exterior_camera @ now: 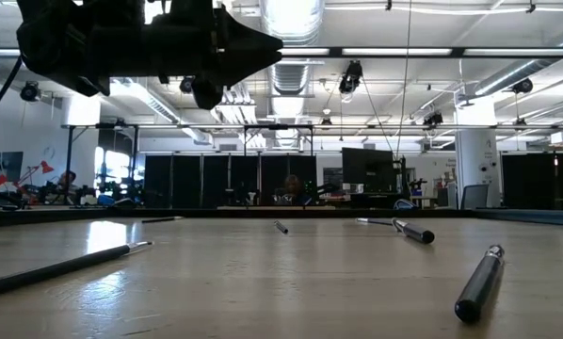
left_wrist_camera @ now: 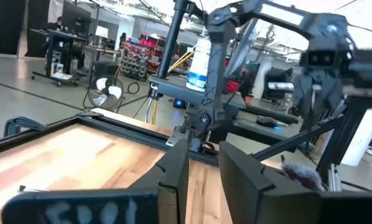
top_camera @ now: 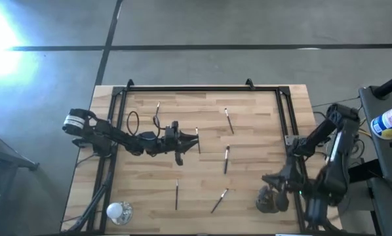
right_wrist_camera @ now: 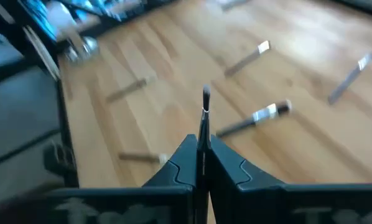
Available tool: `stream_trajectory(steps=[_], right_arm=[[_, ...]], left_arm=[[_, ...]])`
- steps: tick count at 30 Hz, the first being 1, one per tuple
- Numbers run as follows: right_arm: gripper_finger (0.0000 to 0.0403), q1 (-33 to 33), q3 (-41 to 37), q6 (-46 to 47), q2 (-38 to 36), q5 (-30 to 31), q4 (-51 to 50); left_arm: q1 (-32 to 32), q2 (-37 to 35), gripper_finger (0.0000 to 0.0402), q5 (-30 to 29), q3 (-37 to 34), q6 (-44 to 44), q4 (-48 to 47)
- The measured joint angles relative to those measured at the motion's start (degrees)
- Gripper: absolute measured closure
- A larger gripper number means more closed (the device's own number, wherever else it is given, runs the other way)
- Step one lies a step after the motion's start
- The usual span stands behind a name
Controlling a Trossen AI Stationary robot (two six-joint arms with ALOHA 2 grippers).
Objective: Sort items
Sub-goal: Put the eyeshadow brush into the wire basket
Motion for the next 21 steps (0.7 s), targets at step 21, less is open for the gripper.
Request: stream_trajectory(steps=[21], right_arm=[[0.0391,7.0,3.1,25.2,24.2,-5.7,-9.7]], left_arm=[[0.0,0.0,0.0319,-0.5,0.0,-4.0,-2.9]])
